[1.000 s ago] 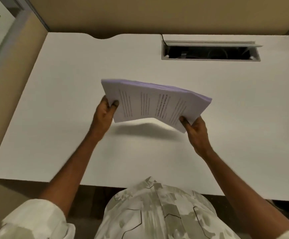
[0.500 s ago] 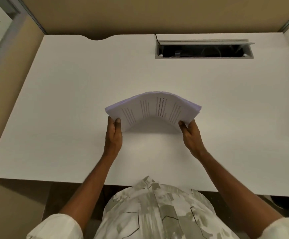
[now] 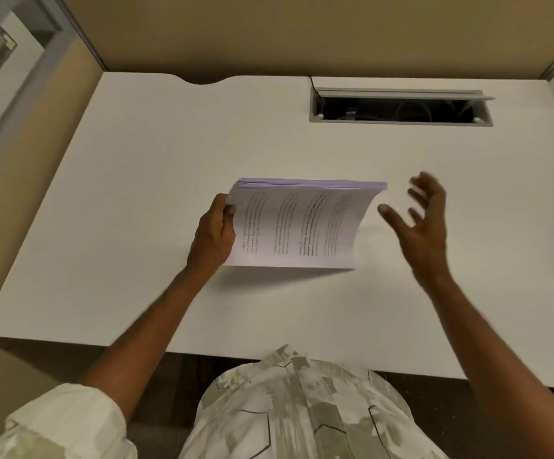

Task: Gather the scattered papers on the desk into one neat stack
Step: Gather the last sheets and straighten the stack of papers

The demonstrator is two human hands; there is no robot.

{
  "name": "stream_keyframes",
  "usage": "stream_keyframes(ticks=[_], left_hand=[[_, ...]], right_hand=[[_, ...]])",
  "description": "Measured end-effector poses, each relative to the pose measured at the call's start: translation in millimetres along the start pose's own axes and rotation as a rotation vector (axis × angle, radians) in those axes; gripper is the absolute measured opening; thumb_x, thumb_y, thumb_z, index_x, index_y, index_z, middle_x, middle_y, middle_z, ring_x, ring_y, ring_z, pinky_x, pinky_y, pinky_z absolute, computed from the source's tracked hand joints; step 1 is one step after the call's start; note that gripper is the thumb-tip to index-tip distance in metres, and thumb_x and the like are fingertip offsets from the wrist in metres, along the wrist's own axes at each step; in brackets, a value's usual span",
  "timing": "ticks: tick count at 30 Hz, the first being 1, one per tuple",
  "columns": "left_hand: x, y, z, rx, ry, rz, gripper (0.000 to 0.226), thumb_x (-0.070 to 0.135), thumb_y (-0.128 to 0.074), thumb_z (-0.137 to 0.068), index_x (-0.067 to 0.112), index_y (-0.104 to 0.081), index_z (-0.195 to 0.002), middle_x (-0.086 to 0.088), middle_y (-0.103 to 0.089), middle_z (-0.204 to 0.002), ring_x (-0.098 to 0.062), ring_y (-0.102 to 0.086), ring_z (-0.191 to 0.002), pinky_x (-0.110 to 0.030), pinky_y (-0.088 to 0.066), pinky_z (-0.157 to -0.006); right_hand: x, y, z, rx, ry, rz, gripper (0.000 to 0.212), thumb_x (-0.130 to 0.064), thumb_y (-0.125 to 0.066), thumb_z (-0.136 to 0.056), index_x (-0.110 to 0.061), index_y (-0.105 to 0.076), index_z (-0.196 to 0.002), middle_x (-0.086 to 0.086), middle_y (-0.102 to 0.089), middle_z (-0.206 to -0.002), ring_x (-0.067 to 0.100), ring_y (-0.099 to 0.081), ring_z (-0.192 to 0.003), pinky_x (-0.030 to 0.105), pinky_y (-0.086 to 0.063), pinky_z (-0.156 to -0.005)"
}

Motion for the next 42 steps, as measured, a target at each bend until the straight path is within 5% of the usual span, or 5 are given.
stream_keyframes(ticks=[7,12,21,34,42], left_hand=[[44,25,-28,-0.175,-0.198,-0.132,0.015,0.011,-0.039,-0.108,0.020,-0.043,-0.096,0.014,-0.051,-0.071,0.005,-0.052,-0.060,-0.010,-0.035,-0.051],[48,44,-36,-0.339,-0.210,-0.063,0.015,0.029,-0.039,-0.108,0.023,-0.053,-0.104,0.011,-0.059,-0.078,-0.001,-0.056,-0.064,-0.018,-0.042,-0.059],[-55,42,-15,-0.135,0.340,0.860,0.038,0.007,-0.069,-0.096,0.009,-0.059,-0.133,-0.003,-0.080,-0.107,-0.017,-0.076,-0.100,-0.038,-0.061,-0.089],[-115,-20,-5,-0.073,0.692,0.703,0.035,0.014,-0.082,-0.086,0.003,-0.075,-0.119,-0.011,-0.080,-0.106,-0.025,-0.079,-0.094,-0.038,-0.064,-0.083],[-70,21,-50,0.146,0.435,0.615,0.039,0.035,-0.086,-0.082,0.018,-0.079,-0.116,0.003,-0.081,-0.108,-0.015,-0.076,-0.104,-0.033,-0.058,-0.095]], right_hand=[[-94,-111,9,-0.573,0.378,0.574,0.078,-0.040,-0.070,-0.097,-0.012,-0.034,-0.161,0.008,-0.038,-0.165,0.025,-0.038,-0.149,0.036,-0.032,-0.124],[-101,-125,10,-0.431,0.301,0.441,0.020,-0.017,-0.058,-0.106,-0.012,-0.073,-0.118,-0.002,-0.074,-0.101,0.024,-0.071,-0.089,0.016,-0.050,-0.072],[-64,-127,12,-0.290,-0.089,-0.075,0.021,-0.019,-0.065,-0.102,-0.017,-0.076,-0.119,0.002,-0.081,-0.107,0.022,-0.077,-0.091,0.036,-0.062,-0.081],[50,-178,2,-0.357,-0.578,-0.229,0.025,-0.009,-0.061,-0.103,-0.002,-0.066,-0.126,0.019,-0.074,-0.123,0.038,-0.073,-0.108,0.050,-0.061,-0.091],[-21,-151,-31,-0.189,-0.063,-0.148,0.015,-0.018,-0.061,-0.105,-0.020,-0.070,-0.117,-0.008,-0.076,-0.111,0.013,-0.072,-0.098,0.023,-0.059,-0.082]])
Point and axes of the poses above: each hand's wrist, its own z-axis away from the middle knuckle, its own y-axis out of the back of the hand, x = y × z, the point moved 10 cm from there along -z, towards the middle knuckle
